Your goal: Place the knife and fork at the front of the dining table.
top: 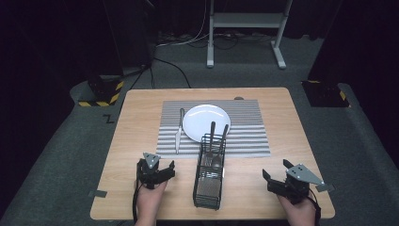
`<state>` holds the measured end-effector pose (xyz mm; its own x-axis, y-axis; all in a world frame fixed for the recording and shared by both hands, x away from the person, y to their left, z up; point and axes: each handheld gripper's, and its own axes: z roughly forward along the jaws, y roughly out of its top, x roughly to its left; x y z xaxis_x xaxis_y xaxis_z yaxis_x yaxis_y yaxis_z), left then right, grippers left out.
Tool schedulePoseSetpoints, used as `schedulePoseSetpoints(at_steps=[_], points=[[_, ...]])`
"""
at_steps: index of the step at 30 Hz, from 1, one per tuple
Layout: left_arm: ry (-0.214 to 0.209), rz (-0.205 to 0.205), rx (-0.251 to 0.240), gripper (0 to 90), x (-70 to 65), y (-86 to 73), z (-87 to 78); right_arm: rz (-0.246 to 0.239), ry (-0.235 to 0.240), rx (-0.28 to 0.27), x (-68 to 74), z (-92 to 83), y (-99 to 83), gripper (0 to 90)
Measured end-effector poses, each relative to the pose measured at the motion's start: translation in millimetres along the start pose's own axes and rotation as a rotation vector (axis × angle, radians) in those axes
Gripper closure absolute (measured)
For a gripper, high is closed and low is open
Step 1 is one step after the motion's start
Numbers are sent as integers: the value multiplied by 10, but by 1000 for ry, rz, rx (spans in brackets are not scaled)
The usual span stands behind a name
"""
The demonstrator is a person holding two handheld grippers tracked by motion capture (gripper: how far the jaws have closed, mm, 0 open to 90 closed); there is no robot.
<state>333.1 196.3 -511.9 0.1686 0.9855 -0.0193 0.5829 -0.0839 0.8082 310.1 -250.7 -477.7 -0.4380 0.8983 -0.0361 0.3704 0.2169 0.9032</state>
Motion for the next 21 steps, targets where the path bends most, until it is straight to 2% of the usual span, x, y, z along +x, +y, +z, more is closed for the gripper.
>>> schedulePoseSetpoints(at_steps=[3, 7, 9, 11, 16, 19, 21], points=[[-5, -9, 28, 137, 39, -104, -67, 13, 14, -19, 50, 14, 70, 139], [15, -10, 47, 135, 95, -193, -82, 15, 30, -56, 148, 45, 202, 140], [7, -14, 45, 134, 103, -200, -90, 4, 35, -91, 216, 64, 286, 143], [6, 6, 47, 134, 89, -205, -94, -3, 37, -119, 273, 90, 353, 150], [-7, 29, 77, 126, 76, -213, -68, 5, 44, -193, 379, 174, 472, 193], [-2, 45, 131, 118, 50, -218, -24, 14, 56, -215, 442, 234, 526, 217], [-7, 35, 127, 118, 54, -223, -23, 13, 66, -235, 486, 263, 567, 242]])
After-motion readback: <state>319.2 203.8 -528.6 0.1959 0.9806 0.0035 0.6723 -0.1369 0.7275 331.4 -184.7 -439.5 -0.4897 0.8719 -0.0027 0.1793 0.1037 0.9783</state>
